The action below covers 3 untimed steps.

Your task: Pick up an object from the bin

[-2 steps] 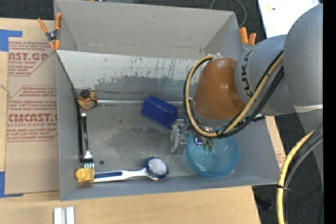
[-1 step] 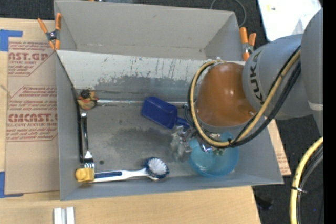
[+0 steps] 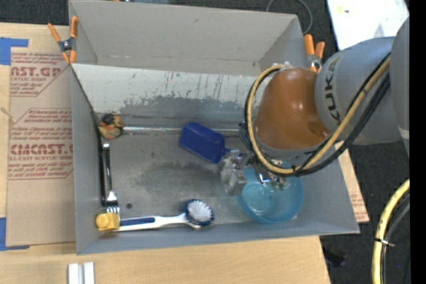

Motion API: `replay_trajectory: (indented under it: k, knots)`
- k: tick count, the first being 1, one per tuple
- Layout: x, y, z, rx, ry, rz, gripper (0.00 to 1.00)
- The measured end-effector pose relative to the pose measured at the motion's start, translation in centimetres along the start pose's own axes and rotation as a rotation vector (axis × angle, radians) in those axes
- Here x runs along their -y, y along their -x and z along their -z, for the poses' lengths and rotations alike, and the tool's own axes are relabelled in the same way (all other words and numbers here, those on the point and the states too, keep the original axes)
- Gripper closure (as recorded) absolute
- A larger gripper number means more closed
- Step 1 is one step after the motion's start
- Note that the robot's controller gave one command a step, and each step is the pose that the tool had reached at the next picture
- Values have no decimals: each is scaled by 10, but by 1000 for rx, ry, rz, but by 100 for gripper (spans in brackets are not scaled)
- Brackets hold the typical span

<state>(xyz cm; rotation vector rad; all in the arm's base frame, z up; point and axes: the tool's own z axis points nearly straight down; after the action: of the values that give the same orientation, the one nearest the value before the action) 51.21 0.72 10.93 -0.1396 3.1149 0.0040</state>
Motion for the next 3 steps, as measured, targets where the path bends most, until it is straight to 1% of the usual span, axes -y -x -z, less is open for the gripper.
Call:
replay_trajectory:
  k: [1,2,3]
  knots:
    - [-17,9,-7,-1,-1,29,100]
    - [-24,27,7,0,-1,30,100]
    - [-22,57,3,-1,-2,54,100]
